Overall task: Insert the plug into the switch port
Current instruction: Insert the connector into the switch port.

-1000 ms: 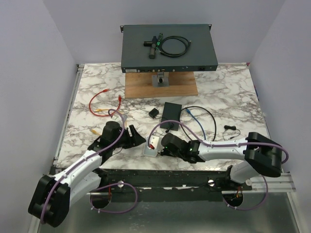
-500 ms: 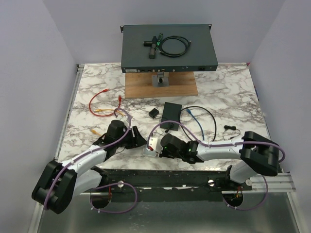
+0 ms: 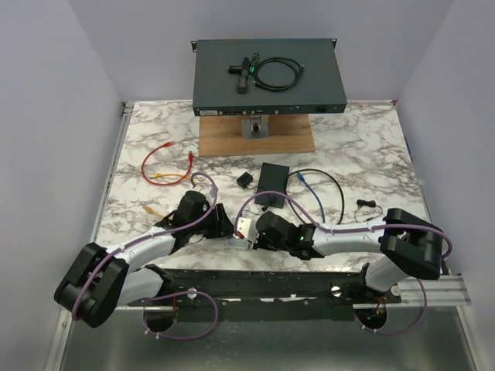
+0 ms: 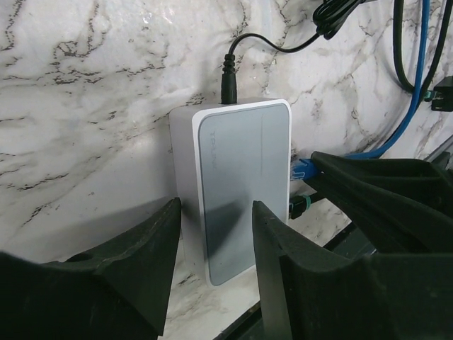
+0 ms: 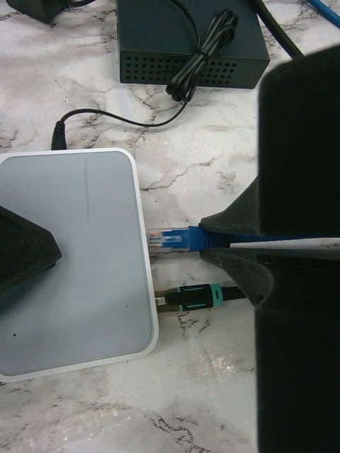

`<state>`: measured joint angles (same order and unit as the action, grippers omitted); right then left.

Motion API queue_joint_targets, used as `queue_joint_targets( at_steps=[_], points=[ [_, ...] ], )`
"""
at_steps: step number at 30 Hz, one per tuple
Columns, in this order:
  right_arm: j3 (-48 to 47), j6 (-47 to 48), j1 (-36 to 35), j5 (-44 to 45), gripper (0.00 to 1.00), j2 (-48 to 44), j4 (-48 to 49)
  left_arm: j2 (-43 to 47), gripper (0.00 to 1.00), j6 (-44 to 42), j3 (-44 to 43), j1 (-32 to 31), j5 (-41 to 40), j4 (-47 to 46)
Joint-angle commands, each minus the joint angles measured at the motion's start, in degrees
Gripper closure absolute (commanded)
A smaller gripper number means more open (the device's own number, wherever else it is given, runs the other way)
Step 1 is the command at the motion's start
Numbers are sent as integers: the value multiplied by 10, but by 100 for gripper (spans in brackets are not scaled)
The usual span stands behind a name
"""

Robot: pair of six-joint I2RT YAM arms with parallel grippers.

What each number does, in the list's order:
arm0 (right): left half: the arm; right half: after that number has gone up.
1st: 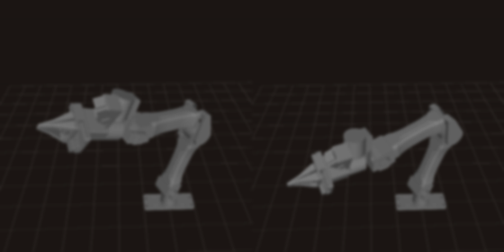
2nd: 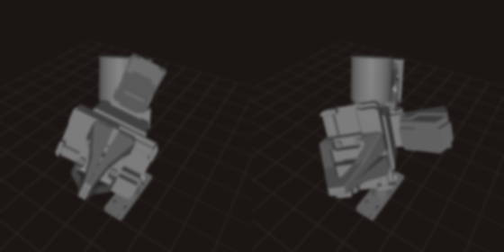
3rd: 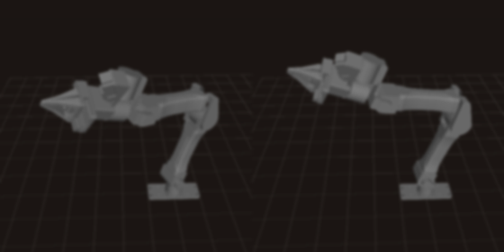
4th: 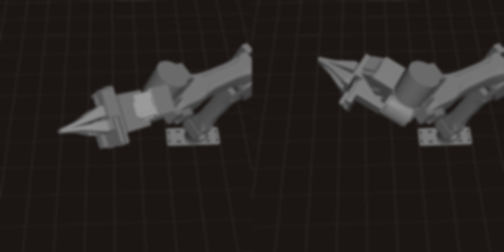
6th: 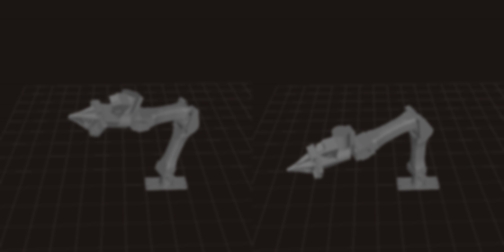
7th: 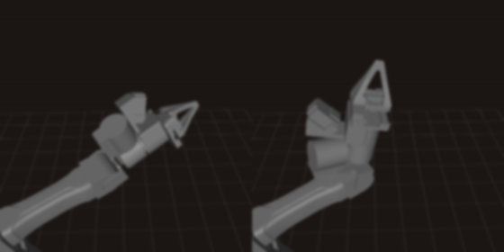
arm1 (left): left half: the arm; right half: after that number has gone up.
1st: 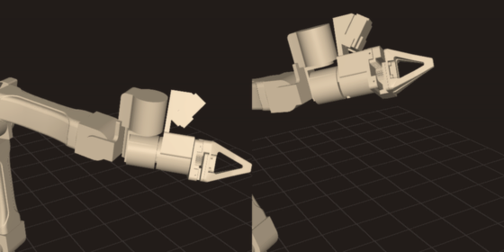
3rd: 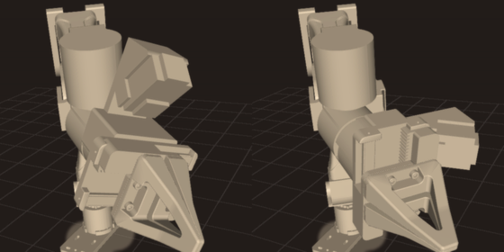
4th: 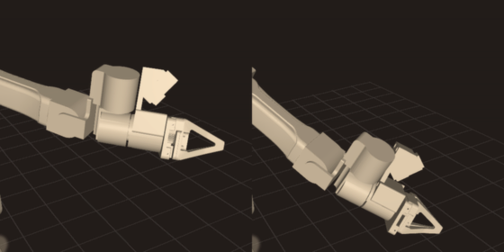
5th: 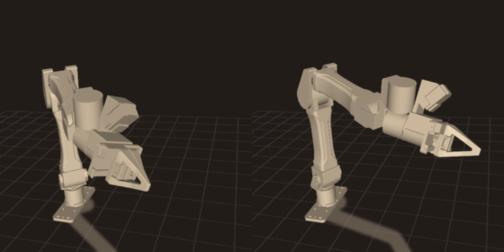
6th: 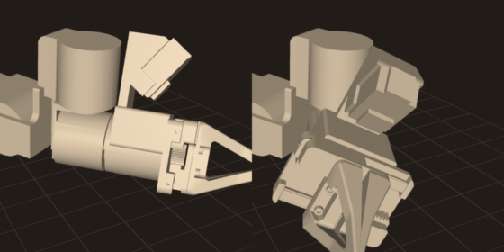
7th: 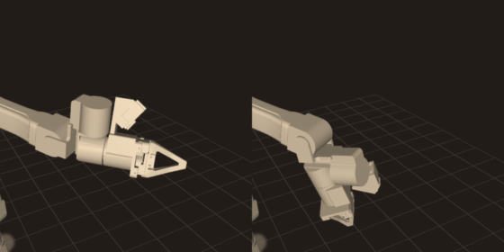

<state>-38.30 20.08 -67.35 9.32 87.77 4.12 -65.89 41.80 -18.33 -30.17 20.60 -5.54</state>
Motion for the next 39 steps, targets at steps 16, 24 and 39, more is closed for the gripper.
queue_joint_targets(
  at_steps=[16, 24, 39],
  points=[
    [-5, 22, 8, -63, 99, 10, 22, -28, 63, -15, -18, -19, 2, -24],
    [6, 25, 8, -70, 99, -11, 45, -28, 65, -23, -20, -25, 7, -23],
    [-40, -39, 22, -113, 99, 16, 12, -21, 69, -29, -6, -42, 4, -28]
  ],
)
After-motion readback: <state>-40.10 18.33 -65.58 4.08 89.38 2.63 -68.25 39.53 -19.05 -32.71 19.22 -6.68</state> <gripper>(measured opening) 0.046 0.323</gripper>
